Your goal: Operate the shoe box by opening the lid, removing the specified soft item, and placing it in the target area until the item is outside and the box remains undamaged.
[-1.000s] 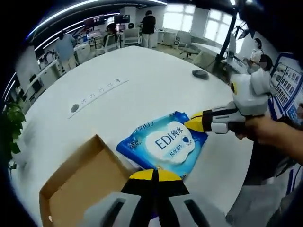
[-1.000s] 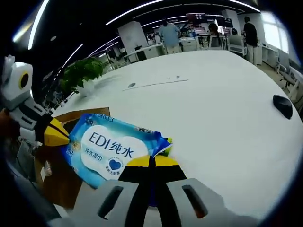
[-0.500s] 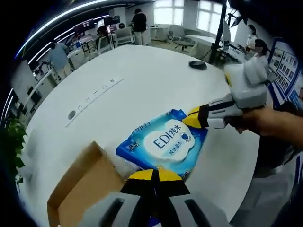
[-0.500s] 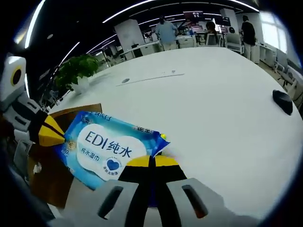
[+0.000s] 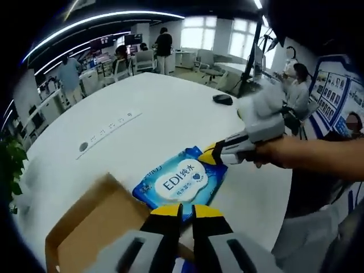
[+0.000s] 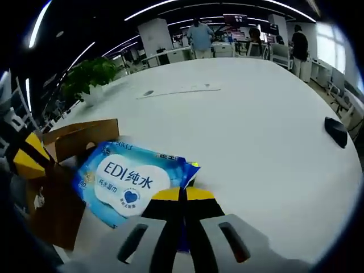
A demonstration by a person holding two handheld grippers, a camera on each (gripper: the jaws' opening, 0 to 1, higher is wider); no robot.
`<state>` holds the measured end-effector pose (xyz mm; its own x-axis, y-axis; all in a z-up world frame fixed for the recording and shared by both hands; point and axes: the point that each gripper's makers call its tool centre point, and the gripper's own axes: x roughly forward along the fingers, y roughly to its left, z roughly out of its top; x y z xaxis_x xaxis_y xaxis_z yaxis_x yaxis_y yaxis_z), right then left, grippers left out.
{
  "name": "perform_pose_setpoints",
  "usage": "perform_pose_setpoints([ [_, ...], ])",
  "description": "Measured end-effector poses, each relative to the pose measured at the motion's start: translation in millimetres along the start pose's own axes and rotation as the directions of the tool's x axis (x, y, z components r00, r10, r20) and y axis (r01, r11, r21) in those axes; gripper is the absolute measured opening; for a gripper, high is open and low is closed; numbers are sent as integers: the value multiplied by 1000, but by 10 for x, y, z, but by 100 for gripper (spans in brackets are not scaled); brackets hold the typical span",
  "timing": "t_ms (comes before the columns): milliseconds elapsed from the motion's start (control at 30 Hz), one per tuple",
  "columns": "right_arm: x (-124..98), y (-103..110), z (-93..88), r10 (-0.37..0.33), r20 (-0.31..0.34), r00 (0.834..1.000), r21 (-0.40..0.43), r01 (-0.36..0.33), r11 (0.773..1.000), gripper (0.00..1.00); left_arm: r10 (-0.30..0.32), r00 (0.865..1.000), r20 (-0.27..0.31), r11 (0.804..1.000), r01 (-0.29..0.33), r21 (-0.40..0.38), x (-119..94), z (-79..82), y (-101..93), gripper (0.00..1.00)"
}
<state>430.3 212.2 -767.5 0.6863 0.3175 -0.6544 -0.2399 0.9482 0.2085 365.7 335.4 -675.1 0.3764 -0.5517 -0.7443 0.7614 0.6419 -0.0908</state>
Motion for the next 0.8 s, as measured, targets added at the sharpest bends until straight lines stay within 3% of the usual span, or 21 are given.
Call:
perform_pose_setpoints([
  [233,-37,-9,37,-14,21,1000,8,13,1000,2,6,1000,24,1000,-5,-23,-123,-85,2,12],
  [433,-132,1,101,-5,54,999,12,5,1000,11,24,999,40,999,-23,-25,-219,-128,33,18],
  [800,-343,115,89,6,40,999,-138,-1,990,20,42,995,88,996,-35,-82,-445,-220,129,22],
])
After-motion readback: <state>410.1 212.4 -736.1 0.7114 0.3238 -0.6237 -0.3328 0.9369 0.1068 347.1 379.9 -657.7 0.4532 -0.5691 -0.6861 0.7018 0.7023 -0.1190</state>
